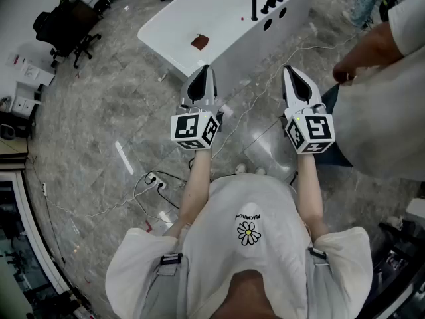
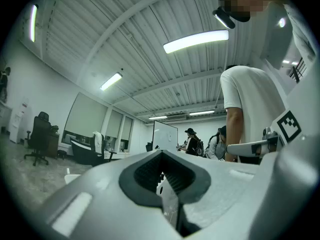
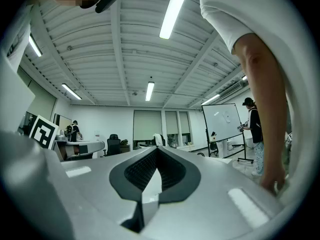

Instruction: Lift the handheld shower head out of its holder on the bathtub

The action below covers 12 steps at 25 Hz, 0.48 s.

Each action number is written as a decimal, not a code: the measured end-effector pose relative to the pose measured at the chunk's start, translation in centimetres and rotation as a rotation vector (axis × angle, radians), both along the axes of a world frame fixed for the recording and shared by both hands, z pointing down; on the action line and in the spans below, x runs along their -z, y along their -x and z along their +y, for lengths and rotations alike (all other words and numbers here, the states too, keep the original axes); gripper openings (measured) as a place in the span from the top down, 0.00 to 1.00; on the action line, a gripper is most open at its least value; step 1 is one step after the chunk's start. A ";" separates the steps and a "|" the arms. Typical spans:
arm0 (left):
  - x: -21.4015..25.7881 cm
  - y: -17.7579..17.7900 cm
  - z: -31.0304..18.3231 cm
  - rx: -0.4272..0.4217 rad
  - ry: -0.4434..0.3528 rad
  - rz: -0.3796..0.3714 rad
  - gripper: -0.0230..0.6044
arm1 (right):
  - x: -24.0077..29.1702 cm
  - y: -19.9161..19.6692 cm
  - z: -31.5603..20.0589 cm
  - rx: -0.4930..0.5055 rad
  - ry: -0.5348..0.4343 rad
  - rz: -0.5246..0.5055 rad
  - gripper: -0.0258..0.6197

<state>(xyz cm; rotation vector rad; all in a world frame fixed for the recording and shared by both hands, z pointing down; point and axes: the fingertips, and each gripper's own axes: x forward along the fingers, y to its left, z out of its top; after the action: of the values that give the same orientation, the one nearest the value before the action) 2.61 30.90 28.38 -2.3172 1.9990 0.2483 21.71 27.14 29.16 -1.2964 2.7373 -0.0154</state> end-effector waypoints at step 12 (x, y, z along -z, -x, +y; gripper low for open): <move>-0.2 -0.7 -0.9 0.042 0.000 -0.003 0.96 | -0.5 -2.1 -1.6 0.009 -0.008 0.014 0.92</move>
<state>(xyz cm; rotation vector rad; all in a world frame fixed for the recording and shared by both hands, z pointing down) 3.31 29.99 28.53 -2.2715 2.0441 0.2417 23.79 25.57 29.69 -1.2865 2.7524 0.0040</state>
